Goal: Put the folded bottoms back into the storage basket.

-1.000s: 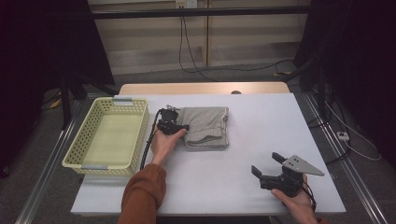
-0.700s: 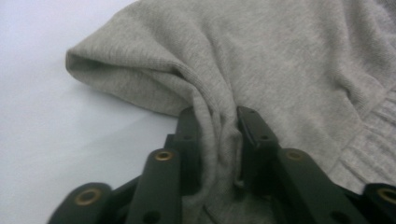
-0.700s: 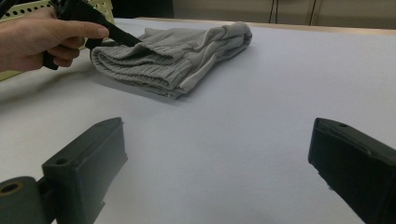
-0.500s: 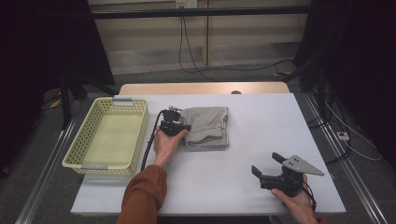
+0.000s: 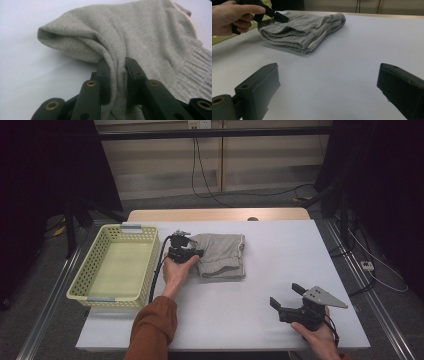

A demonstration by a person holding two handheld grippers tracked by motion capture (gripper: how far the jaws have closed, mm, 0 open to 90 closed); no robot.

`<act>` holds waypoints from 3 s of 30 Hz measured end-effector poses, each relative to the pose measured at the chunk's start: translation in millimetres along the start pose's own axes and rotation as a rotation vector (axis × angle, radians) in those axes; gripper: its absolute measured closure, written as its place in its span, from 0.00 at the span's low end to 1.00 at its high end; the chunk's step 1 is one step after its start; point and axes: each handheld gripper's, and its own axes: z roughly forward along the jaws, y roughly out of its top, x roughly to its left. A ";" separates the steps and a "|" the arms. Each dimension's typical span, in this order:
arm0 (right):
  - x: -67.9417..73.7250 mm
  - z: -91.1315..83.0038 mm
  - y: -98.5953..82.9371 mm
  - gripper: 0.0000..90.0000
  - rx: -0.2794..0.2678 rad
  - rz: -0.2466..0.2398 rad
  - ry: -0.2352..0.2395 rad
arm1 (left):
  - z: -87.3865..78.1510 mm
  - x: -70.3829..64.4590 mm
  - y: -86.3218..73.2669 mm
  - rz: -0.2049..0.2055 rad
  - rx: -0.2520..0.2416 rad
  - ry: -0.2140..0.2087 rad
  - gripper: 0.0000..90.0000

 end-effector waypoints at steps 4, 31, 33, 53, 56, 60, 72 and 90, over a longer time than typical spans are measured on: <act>-0.1 -0.2 0.1 0.04 -0.002 0.001 0.000 | -7.6 -4.9 5.1 -0.011 -0.046 -0.005 0.84; -0.2 -0.1 0.1 0.04 -0.005 0.010 -0.001 | -53.4 -35.2 33.7 0.086 -0.185 -0.031 0.85; -0.5 -0.2 0.0 0.04 -0.004 0.005 -0.001 | -57.4 -36.5 35.5 0.096 -0.193 -0.029 0.85; -0.3 0.3 0.0 0.04 -0.003 0.007 -0.003 | -99.4 -44.3 37.7 0.185 -0.262 -0.010 0.85; -0.1 0.3 0.1 0.04 -0.003 0.005 -0.002 | -105.1 -45.1 37.5 0.198 -0.268 -0.002 0.85; -0.4 0.2 0.0 0.04 -0.001 0.003 -0.003 | -112.7 -48.3 36.3 0.210 -0.281 0.013 0.85; -0.4 1.0 -0.2 0.04 0.010 -0.001 -0.006 | -133.9 -59.0 33.3 0.285 -0.287 -0.003 0.85; -0.8 0.4 0.2 0.04 0.004 0.006 -0.009 | -166.3 -57.5 30.3 0.315 -0.316 0.041 0.85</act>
